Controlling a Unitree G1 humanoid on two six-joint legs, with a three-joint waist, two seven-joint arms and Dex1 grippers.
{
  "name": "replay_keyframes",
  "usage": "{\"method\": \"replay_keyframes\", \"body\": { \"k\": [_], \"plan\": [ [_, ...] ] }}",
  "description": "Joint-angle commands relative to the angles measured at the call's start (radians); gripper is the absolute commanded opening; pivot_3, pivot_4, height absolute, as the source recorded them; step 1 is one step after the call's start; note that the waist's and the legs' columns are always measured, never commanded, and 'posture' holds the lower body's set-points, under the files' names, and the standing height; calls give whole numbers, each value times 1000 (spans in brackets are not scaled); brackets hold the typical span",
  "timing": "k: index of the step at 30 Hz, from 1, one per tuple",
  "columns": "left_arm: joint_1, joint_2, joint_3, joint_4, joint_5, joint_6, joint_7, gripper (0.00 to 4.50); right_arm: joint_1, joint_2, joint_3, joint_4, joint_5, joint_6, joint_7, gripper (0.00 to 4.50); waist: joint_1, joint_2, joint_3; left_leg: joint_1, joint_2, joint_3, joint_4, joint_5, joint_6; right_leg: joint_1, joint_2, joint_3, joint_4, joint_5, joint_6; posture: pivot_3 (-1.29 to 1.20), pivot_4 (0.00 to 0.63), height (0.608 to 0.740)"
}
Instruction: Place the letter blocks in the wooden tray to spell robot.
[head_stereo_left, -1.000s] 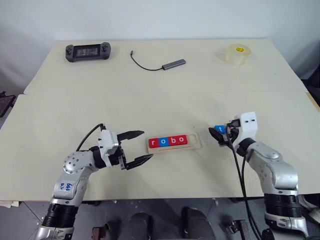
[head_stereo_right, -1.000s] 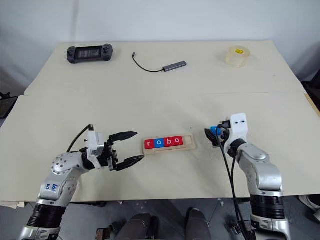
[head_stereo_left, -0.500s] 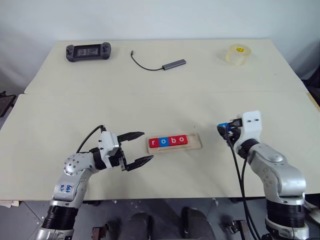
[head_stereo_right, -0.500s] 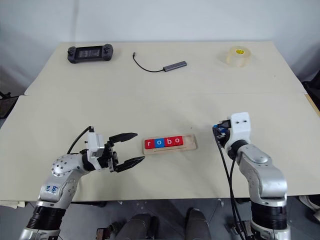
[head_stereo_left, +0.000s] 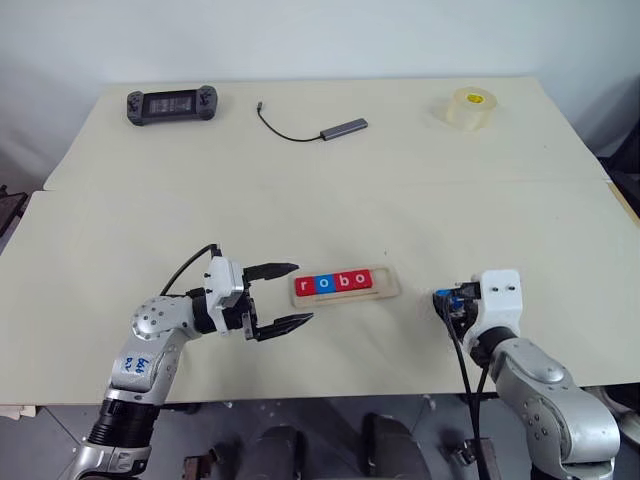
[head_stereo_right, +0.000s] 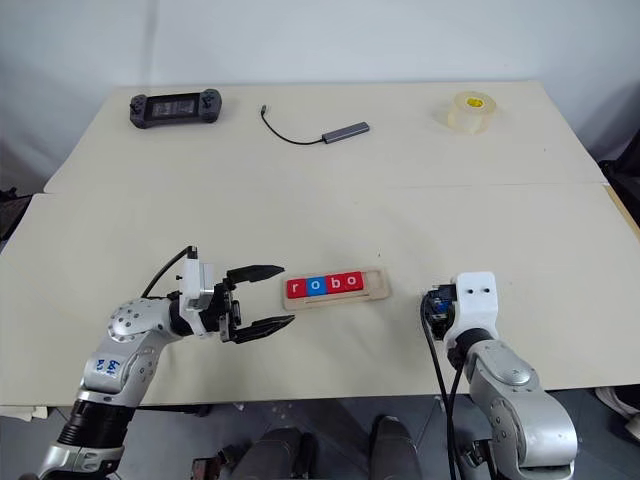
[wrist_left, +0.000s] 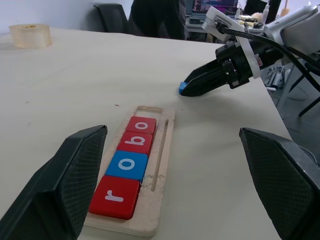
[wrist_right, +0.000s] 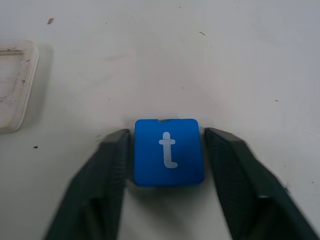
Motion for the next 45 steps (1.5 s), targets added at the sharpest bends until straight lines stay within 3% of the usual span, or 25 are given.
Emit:
{"method": "replay_keyframes", "body": {
  "k": [1,3,6,11,16,22,29,32,39,45],
  "plan": [
    [0,10,10,-20,-20,7,-11,4500,22,-56,-24,-33,11,-57,67,3855,0,0,0,0,0,0,0,0,0,0,0,0,0,0,0,0,150,740],
    [3,9,14,-22,-21,7,-10,4500,31,-119,-60,-28,27,-86,135,4456,3,0,0,0,0,0,0,0,0,0,0,0,0,0,0,0,150,740],
    [15,6,16,-27,-20,1,-12,4500,45,-271,-125,19,91,-200,360,4456,4,0,0,0,-1,0,0,0,1,1,0,1,-1,0,0,0,150,740],
    [28,5,16,-35,-21,-2,-16,4500,92,-551,-104,198,78,-576,835,4456,3,-1,0,0,0,1,-1,0,1,1,1,0,-3,0,0,0,150,740],
    [53,9,33,-43,-21,-15,-15,4500,7,-718,-6,498,1,-804,1093,4456,1,-2,1,1,1,1,0,0,1,3,1,0,-4,0,1,0,150,740],
    [95,19,46,-76,-45,7,-16,4500,-241,-726,128,844,-75,-986,1240,4456,-1,-2,1,1,2,1,1,0,1,3,0,-1,-6,0,1,0,150,740],
    [128,34,56,-98,-42,-6,-14,4500,-373,-645,215,1002,-113,-1107,1298,4456,4,-2,1,0,1,-2,3,0,1,5,-2,-5,-8,0,1,0,150,740],
    [139,34,57,-107,-39,-9,-10,4500,-402,-625,235,1054,-126,-1137,1308,3858,2,-2,1,0,1,-3,4,0,0,6,-2,-6,-8,0,1,0,150,740],
    [129,37,56,-104,-31,-14,-7,4500,-440,-601,241,1088,-134,-1169,1310,1621,0,-2,1,3,2,-3,5,0,0,10,-2,-7,-9,0,1,0,150,740],
    [104,32,52,-76,-23,-31,-9,4500,-518,-597,262,997,-116,-1082,1329,1473,-2,-1,1,4,2,-3,5,0,0,10,-3,-7,-9,0,1,0,150,740]
  ]
}}
